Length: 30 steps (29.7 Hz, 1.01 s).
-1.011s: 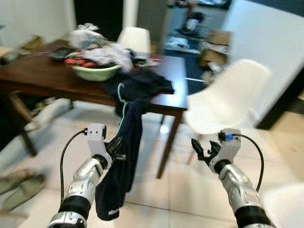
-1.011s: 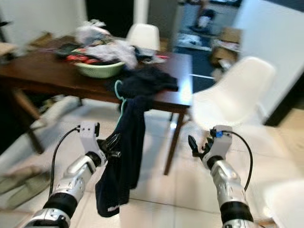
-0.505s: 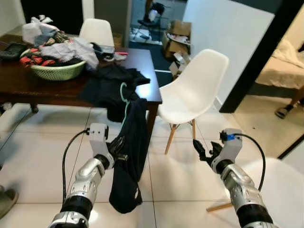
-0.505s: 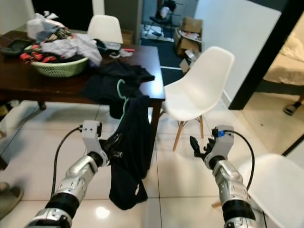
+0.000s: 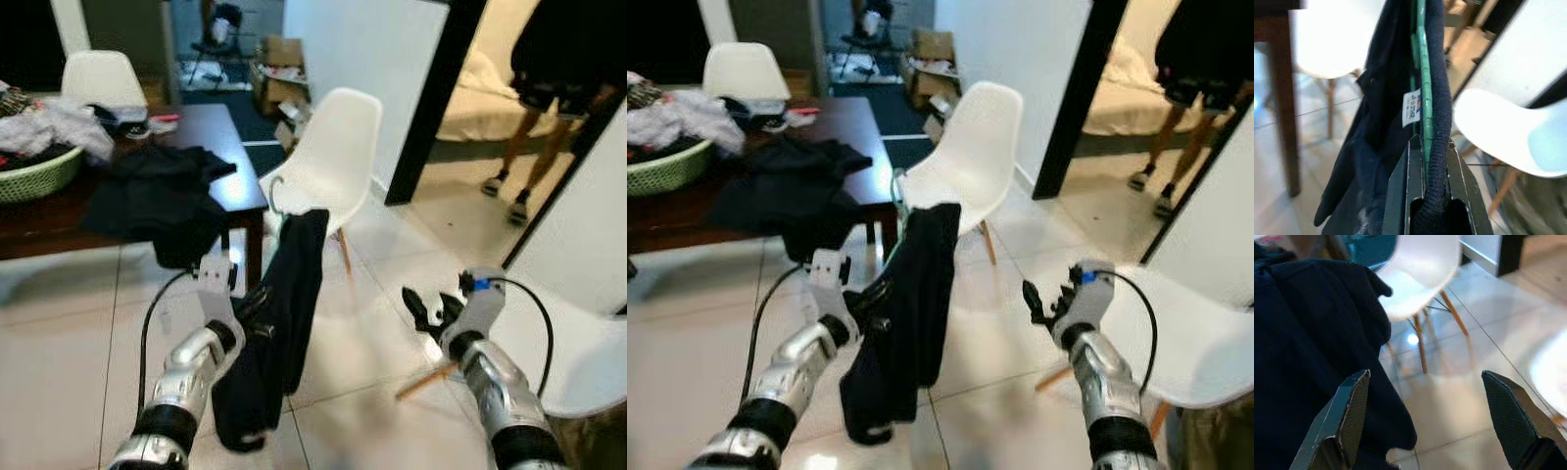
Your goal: Hang hanger
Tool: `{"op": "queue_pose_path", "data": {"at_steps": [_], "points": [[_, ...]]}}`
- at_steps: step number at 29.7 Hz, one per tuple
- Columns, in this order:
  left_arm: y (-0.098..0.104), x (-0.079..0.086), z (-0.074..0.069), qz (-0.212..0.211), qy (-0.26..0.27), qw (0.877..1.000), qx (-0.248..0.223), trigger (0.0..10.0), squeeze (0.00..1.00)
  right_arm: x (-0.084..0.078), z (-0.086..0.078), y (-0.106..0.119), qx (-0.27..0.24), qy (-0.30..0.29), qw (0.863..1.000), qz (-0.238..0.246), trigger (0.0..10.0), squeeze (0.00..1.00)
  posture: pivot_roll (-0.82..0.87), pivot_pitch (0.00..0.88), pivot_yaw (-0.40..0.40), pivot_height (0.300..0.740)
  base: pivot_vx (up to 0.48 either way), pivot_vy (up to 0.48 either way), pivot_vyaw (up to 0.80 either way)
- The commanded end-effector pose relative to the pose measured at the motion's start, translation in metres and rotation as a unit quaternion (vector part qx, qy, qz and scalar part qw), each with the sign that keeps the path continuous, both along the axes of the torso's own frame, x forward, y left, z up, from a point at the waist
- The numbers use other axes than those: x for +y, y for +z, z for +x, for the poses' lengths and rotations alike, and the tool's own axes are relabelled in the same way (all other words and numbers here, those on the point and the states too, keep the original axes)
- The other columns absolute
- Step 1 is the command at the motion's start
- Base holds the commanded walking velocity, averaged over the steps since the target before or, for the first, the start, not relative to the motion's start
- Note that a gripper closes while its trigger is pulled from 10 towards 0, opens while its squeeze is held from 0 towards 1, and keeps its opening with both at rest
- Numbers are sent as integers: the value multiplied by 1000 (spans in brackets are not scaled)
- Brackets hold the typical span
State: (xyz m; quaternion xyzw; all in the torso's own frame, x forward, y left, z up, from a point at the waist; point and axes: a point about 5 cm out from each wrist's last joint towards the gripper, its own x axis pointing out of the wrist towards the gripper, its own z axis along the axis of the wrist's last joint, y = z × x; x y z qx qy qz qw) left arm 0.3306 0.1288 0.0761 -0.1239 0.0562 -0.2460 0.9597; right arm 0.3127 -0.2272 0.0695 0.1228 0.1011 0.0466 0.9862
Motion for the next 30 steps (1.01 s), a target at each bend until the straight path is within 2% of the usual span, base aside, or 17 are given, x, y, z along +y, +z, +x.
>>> {"op": "queue_pose_path", "data": {"at_steps": [1,15,19,22,24,25,26,28,29,30], "points": [[13,-5,3,-10,-20,999,-32,10000,0,-2,3,8,-17,-6,1000,3,10000,0,-24,0,-67,740,0,0,-763],[11,0,-3,-1,-68,997,-31,10000,0,3,0,9,-28,-8,999,15,10000,0,-35,0,-5,740,0,0,-763],[20,5,-8,37,-97,991,-79,10000,0,2,-1,12,-41,-15,999,32,10000,0,-45,0,6,740,0,0,-238],[42,14,-14,10,-147,982,-115,10000,0,-5,-2,18,-65,-26,994,89,10000,0,-42,0,12,740,0,0,0],[51,17,-15,-1,-158,979,-128,10000,0,-8,-2,22,-76,-30,990,115,10000,0,-40,0,12,740,0,0,0],[63,22,-16,-12,-170,975,-144,10000,0,-11,-3,27,-97,-32,982,156,10000,0,-32,0,11,740,0,0,0],[63,22,-16,-12,-170,975,-144,10000,0,-11,-3,27,-97,-32,982,156,10000,0,-32,0,11,740,0,0,0],[89,28,-21,-35,-201,962,-180,10000,0,-14,-4,46,-155,-23,957,246,10000,0,-30,0,12,740,0,0,0],[89,28,-21,-35,-201,962,-180,10000,0,-14,-4,46,-155,-23,957,246,10000,0,-30,0,12,740,0,0,0],[107,31,-26,-47,-226,951,-204,10000,0,-9,-4,67,-206,4,932,298,10000,0,-30,0,12,740,0,0,0]]}}
